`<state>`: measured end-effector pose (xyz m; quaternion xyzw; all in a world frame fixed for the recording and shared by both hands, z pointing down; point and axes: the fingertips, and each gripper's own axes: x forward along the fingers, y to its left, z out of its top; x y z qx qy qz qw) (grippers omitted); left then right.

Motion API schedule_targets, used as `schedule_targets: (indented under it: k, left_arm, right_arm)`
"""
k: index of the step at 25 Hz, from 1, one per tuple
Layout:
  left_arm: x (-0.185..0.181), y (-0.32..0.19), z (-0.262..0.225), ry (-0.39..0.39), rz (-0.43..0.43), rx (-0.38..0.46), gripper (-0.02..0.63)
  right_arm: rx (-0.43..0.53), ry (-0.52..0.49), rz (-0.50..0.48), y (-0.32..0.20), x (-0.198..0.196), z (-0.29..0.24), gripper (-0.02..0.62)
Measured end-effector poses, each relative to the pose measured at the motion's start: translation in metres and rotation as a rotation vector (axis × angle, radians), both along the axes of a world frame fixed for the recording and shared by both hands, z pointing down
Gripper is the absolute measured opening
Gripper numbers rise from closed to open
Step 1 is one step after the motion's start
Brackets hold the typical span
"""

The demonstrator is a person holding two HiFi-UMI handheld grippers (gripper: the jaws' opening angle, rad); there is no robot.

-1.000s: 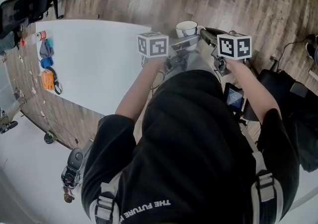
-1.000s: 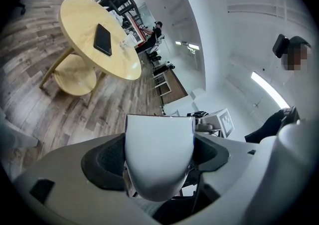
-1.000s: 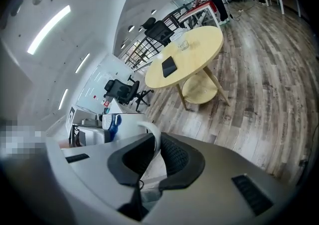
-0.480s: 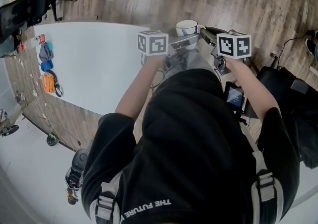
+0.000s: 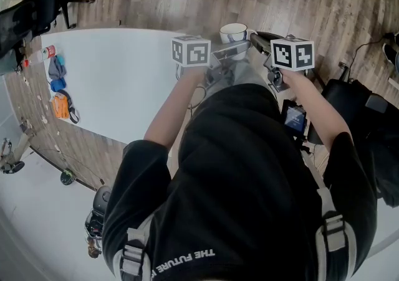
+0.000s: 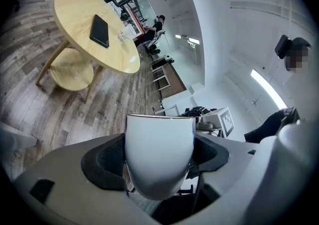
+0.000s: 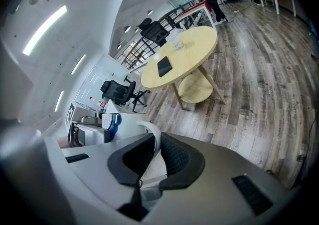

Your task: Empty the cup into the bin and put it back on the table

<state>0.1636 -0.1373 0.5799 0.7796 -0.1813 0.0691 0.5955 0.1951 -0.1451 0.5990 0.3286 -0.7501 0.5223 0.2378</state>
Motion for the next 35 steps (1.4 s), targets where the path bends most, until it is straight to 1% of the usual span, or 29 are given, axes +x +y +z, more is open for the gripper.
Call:
schedule_targets:
  k: [3, 5, 8, 10, 11, 13, 15, 16, 19, 20, 21, 22, 25, 27, 28, 31, 33, 35]
  left_arm:
    - [0.001, -0.002, -0.004, 0.001, 0.004, 0.010, 0.378]
    - [0.001, -0.004, -0.007, -0.004, 0.010, 0.049, 0.377]
    - [0.001, -0.008, -0.017, -0.007, 0.011, 0.131, 0.379]
    - [-0.001, -0.012, -0.028, -0.005, 0.005, 0.198, 0.377]
    - [-0.003, -0.015, -0.036, -0.007, 0.001, 0.244, 0.377]
    - [-0.007, -0.022, -0.056, -0.021, -0.008, 0.362, 0.379]
    - [-0.011, -0.026, -0.079, -0.044, -0.016, 0.501, 0.377]
    - [-0.014, -0.027, -0.091, -0.058, -0.018, 0.574, 0.377]
    - [-0.028, -0.021, -0.126, -0.134, -0.013, 0.793, 0.377]
    - [-0.033, -0.018, -0.136, -0.165, -0.016, 0.855, 0.379]
    - [-0.039, -0.015, -0.145, -0.192, -0.027, 0.903, 0.377]
    - [-0.045, -0.013, -0.153, -0.210, -0.047, 0.938, 0.377]
    - [-0.068, -0.011, -0.170, -0.239, -0.136, 0.979, 0.377]
    - [-0.089, -0.004, -0.175, -0.275, -0.203, 0.976, 0.377]
    - [-0.104, 0.003, -0.177, -0.305, -0.244, 0.968, 0.377]
    - [-0.172, 0.031, -0.181, -0.430, -0.409, 0.932, 0.377]
    - [-0.222, 0.057, -0.183, -0.513, -0.520, 0.912, 0.377]
    - [-0.266, 0.088, -0.183, -0.590, -0.609, 0.889, 0.377]
  right_arm:
    - [0.002, -0.001, -0.001, 0.000, 0.000, 0.001, 0.048]
    - [0.022, -0.009, -0.005, -0.001, -0.001, -0.002, 0.048]
    - [0.093, -0.009, -0.020, -0.008, -0.002, -0.014, 0.048]
    - [0.174, 0.000, -0.042, -0.015, -0.004, -0.027, 0.048]
    - [0.223, 0.004, -0.056, -0.019, -0.005, -0.035, 0.048]
    - [0.341, 0.013, -0.086, -0.029, -0.010, -0.057, 0.048]
    - [0.492, 0.027, -0.117, -0.038, -0.015, -0.083, 0.048]
    - [0.583, 0.040, -0.135, -0.042, -0.019, -0.098, 0.048]
    - [0.872, 0.095, -0.208, -0.042, -0.036, -0.146, 0.048]
    - [0.947, 0.108, -0.237, -0.040, -0.042, -0.160, 0.047]
    - [1.001, 0.110, -0.264, -0.038, -0.049, -0.171, 0.046]
    - [1.034, 0.101, -0.289, -0.037, -0.057, -0.180, 0.048]
    - [1.055, 0.045, -0.340, -0.034, -0.081, -0.193, 0.048]
    - [1.065, 0.008, -0.394, -0.028, -0.103, -0.198, 0.048]
    - [1.070, -0.019, -0.438, -0.022, -0.120, -0.200, 0.048]
    - [1.074, -0.148, -0.621, 0.004, -0.195, -0.202, 0.048]
    - [1.067, -0.241, -0.749, 0.030, -0.250, -0.202, 0.049]
    - [1.064, -0.311, -0.860, 0.061, -0.297, -0.201, 0.049]
